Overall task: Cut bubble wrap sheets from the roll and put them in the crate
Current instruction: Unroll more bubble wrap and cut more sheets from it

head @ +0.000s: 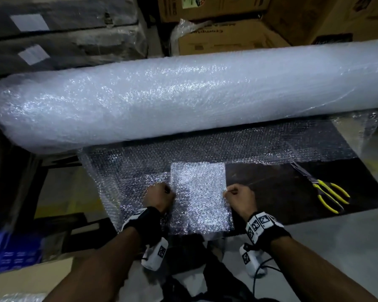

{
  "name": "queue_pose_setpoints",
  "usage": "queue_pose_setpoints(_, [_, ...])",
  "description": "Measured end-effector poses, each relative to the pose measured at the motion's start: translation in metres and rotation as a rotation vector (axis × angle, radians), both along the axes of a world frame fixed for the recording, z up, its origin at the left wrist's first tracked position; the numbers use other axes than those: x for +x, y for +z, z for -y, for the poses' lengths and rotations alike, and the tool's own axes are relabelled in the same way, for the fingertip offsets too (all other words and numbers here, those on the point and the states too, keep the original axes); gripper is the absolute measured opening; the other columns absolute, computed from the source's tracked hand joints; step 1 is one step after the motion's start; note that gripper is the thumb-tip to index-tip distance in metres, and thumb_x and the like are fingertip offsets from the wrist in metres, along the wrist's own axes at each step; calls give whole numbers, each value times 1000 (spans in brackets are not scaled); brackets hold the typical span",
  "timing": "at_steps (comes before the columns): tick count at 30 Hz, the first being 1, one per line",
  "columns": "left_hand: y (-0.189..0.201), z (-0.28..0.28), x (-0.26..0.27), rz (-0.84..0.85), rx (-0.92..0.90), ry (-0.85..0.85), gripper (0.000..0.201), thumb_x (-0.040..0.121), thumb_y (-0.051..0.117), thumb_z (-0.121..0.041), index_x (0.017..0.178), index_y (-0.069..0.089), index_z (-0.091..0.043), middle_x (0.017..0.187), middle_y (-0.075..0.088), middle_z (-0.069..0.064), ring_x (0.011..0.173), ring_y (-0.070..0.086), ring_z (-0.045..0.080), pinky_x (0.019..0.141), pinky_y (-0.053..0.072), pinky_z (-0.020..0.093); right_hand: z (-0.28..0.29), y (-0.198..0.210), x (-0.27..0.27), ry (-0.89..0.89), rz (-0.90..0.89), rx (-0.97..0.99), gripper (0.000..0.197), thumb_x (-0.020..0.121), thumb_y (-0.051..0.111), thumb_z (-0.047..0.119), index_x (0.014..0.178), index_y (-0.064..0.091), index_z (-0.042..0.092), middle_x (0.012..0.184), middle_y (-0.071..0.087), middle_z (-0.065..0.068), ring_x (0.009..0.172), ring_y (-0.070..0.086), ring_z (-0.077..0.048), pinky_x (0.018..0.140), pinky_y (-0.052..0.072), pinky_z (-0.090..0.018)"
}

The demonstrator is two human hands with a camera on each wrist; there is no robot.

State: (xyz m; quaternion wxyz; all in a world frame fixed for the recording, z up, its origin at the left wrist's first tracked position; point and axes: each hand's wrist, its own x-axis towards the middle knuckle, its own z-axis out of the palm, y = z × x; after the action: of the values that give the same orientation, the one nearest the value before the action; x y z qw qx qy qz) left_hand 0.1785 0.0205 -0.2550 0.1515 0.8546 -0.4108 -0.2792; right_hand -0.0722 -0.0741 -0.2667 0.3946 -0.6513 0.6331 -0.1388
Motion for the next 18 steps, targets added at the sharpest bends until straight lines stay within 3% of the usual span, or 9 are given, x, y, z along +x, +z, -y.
queue_pose_setpoints(7, [-1, 3, -1, 5, -39, -4, 25, 91, 67, -35, 89, 71, -11, 91, 73, 13, 87, 68, 30, 77, 55, 37, -1, 5, -1, -41, 20, -10, 9, 84, 75, 19, 92, 76, 14, 92, 76, -5, 92, 69, -21, 91, 52, -33])
queue_pose_setpoints(10, [0, 5, 1, 7, -31, -4, 26, 91, 67, -38, 92, 71, -13, 94, 73, 13, 90, 68, 30, 76, 52, 35, 1, 8, -2, -28, 29, -11, 4, 83, 77, 22, 84, 72, 22, 88, 76, -4, 89, 70, -22, 90, 54, -35])
queue_pose_setpoints(12, [-1, 6, 2, 7, -24, -14, 25, 90, 67, -38, 93, 71, -14, 94, 73, 12, 90, 68, 31, 75, 52, 35, 2, 6, -2, -25, 18, 2, 12, 81, 78, 23, 76, 68, 27, 85, 76, -3, 88, 71, -23, 89, 55, -37])
queue_pose_setpoints(15, [-3, 6, 2, 12, -28, -19, 25, 90, 67, -39, 91, 71, -14, 93, 73, 12, 89, 68, 30, 76, 54, 36, 6, -6, -5, -29, 27, 43, 17, 75, 81, 26, 65, 68, 29, 78, 76, 2, 81, 73, -23, 86, 58, -46])
queue_pose_setpoints(18, [-5, 6, 1, 12, -25, -18, 26, 90, 65, -41, 91, 70, -16, 92, 72, 11, 88, 67, 30, 76, 53, 36, 11, -20, -9, -19, 39, 36, 14, 76, 81, 26, 67, 70, 28, 75, 75, 3, 78, 73, -21, 82, 60, -49])
